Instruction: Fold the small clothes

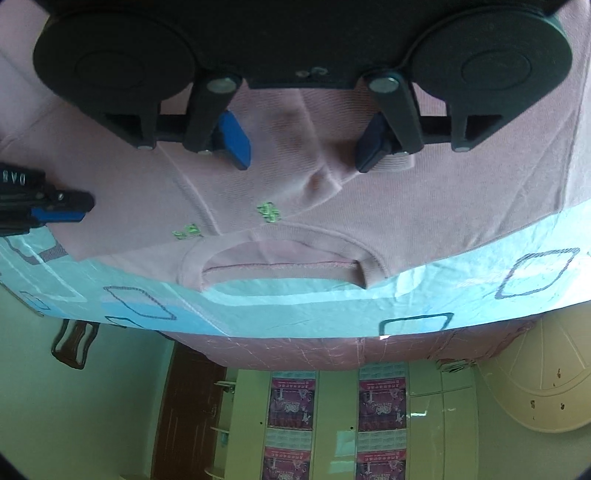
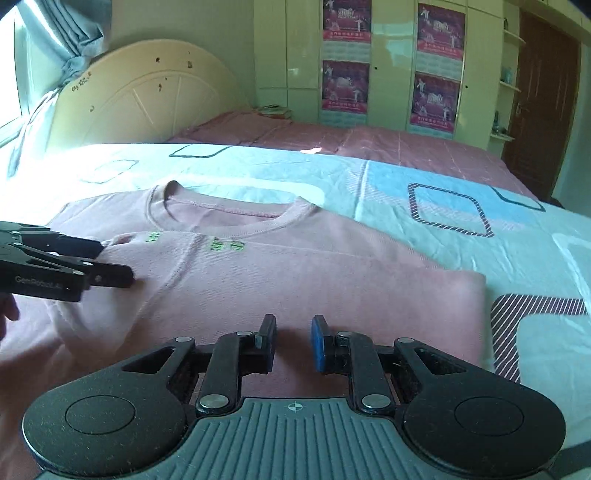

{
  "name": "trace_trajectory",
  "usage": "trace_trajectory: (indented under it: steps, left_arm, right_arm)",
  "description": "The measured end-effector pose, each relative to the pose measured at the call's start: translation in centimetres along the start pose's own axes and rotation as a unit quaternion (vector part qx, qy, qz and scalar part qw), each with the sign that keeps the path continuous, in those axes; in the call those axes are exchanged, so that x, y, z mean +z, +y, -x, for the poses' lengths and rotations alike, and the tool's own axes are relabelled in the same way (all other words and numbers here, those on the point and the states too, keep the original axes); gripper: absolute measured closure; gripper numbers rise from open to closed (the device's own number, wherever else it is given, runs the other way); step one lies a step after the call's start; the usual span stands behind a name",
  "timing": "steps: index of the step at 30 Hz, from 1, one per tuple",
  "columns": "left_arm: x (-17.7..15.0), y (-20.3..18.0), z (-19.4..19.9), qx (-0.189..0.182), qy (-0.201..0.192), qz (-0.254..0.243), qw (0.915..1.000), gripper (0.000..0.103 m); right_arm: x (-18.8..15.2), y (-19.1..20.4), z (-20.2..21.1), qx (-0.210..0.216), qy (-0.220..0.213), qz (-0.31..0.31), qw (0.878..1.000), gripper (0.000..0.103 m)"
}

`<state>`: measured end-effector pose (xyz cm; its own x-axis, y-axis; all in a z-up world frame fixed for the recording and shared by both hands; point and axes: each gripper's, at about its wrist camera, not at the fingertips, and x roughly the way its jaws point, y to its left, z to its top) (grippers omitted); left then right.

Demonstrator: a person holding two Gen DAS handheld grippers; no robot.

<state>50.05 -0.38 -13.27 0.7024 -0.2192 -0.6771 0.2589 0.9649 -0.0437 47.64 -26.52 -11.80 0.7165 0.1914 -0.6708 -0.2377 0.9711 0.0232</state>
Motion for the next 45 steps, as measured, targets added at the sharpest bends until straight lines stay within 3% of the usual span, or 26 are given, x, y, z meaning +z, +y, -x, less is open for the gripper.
trace_trajectory:
  steps: [2, 4, 5, 8, 10, 14, 16, 18, 21, 25, 26, 27, 28, 30, 32, 34, 36, 38, 40, 45]
  left_arm:
    - [0.1, 1.0, 0.0, 0.002, 0.000, 0.002, 1.0000, 0.043]
    - [0.5, 1.0, -0.2, 0.004, 0.001, -0.005, 1.0000, 0.042]
    - [0.6, 0.8, -0.3, 0.006, 0.002, -0.009, 0.9999, 0.041]
    - [0.9, 0.0, 0.3, 0.017, 0.002, -0.009, 0.9998, 0.043]
    - [0.8, -0.5, 1.9, 0.004, -0.015, -0.008, 0.9998, 0.043]
    - [-1.2, -0.9, 4.5, -0.004, -0.013, 0.013, 0.9998, 0.043]
    - [-2.6, -0.7, 4.2, -0.001, 0.011, 0.018, 0.9998, 0.042]
    - [-3.6, -1.1, 4.0, 0.007, 0.002, 0.001, 1.0000, 0.042]
    - [-2.8, -1.5, 4.3, 0.017, 0.009, -0.011, 0.9997, 0.042]
    - [-3.2, 1.3, 7.1, 0.036, -0.005, 0.035, 0.9987, 0.036]
    - [-3.7, 2.6, 8.1, 0.048, -0.008, 0.049, 0.9976, 0.035]
    - [-4.4, 4.2, 9.2, 0.065, -0.010, 0.067, 0.9956, 0.036]
    - [-5.2, 6.3, 10.5, 0.086, -0.011, 0.089, 0.9923, 0.036]
    - [-7.0, 10.7, 13.2, 0.128, -0.018, 0.140, 0.9817, 0.038]
    - [-9.3, 16.2, 16.4, 0.184, -0.025, 0.203, 0.9612, 0.046]
    - [-11.2, 21.0, 19.5, 0.249, -0.033, 0.247, 0.9360, 0.046]
    - [-13.0, 25.6, 22.0, 0.277, -0.046, 0.303, 0.9108, 0.046]
    - [-14.7, 30.3, 24.2, 0.291, -0.065, 0.374, 0.8782, 0.051]
    - [-16.2, 34.2, 25.6, 0.297, -0.077, 0.423, 0.8525, 0.051]
    - [-18.7, 39.8, 26.3, 0.219, -0.144, 0.529, 0.8070, 0.052]
  right_arm:
    - [1.1, -4.7, -1.6, -0.058, 0.021, -0.073, 0.995, 0.085]
    - [1.9, -7.5, -2.6, -0.056, 0.034, -0.109, 0.992, 0.103]
    - [2.4, -7.8, -3.1, -0.047, 0.044, -0.103, 0.993, 0.103]
    - [2.8, -7.3, -3.0, -0.051, 0.056, -0.078, 0.994, 0.103]
    - [2.4, -7.0, -1.6, -0.042, 0.055, -0.090, 0.993, 0.103]
    - [-0.9, -5.3, 3.3, -0.038, 0.061, -0.091, 0.993, 0.103]
    - [-2.8, -4.3, 6.1, -0.030, 0.047, -0.095, 0.994, 0.103]
    - [-4.7, -3.3, 6.0, -0.034, 0.071, -0.084, 0.993, 0.103]
    - [-4.2, -2.4, 6.6, -0.049, 0.064, -0.085, 0.993, 0.103]
    - [-2.9, -2.6, 9.0, -0.051, 0.010, -0.131, 0.990, 0.103]
    - [-2.9, -2.5, 9.4, -0.050, 0.009, -0.133, 0.990, 0.101]
    - [-3.0, -2.3, 9.6, -0.050, 0.009, -0.133, 0.990, 0.092]
    - [-3.1, -2.1, 9.9, -0.047, 0.007, -0.131, 0.990, 0.071]
    - [-3.6, -1.5, 10.3, -0.048, 0.002, -0.123, 0.991, 0.053]
    - [-4.1, -0.9, 10.4, -0.039, 0.005, -0.125, 0.991, 0.053]
    - [-4.4, -0.3, 10.1, -0.034, 0.011, -0.132, 0.991, 0.053]
    - [-4.3, 0.6, 9.7, -0.032, 0.018, -0.133, 0.990, 0.053]
    - [-3.9, 1.6, 9.2, -0.029, 0.024, -0.134, 0.990, 0.053]
    - [-3.4, 2.8, 8.8, -0.030, 0.028, -0.128, 0.991, 0.053]
    - [-1.7, 5.2, 8.4, -0.024, 0.028, -0.129, 0.991, 0.053]
